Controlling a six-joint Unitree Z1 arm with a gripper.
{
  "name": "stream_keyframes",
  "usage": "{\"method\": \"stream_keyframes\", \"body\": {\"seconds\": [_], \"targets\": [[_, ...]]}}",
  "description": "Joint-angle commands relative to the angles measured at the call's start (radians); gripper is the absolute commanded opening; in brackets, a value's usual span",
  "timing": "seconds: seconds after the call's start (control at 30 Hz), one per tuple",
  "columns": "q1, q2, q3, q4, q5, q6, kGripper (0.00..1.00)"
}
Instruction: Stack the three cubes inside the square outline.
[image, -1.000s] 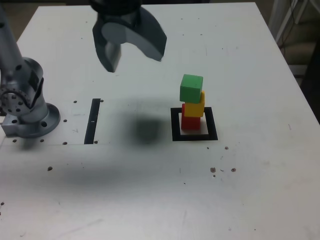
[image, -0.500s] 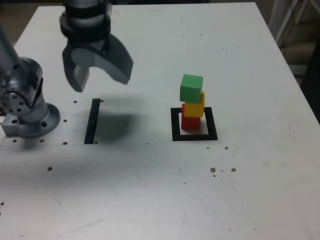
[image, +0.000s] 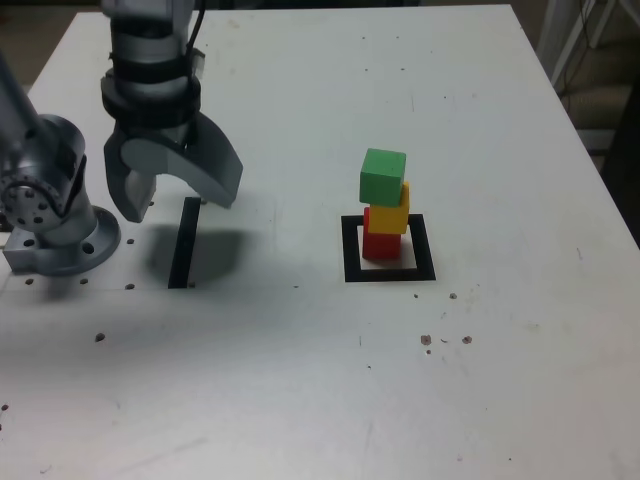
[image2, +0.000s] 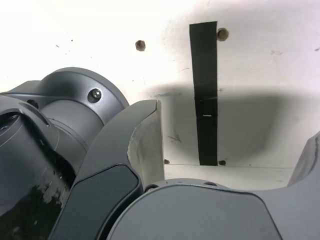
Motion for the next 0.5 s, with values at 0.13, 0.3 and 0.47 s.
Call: {"method": "stream_keyframes", "body": {"seconds": [0.13, 0.3, 0.47], "targets": [[0.002, 0.011, 0.019, -0.023, -0.004, -0.002, 0.99], [0.002, 0.014, 0.025, -0.033, -0.006, -0.002, 0.99], [0.002, 0.014, 0.025, -0.035, -0.006, -0.002, 0.99]]}}
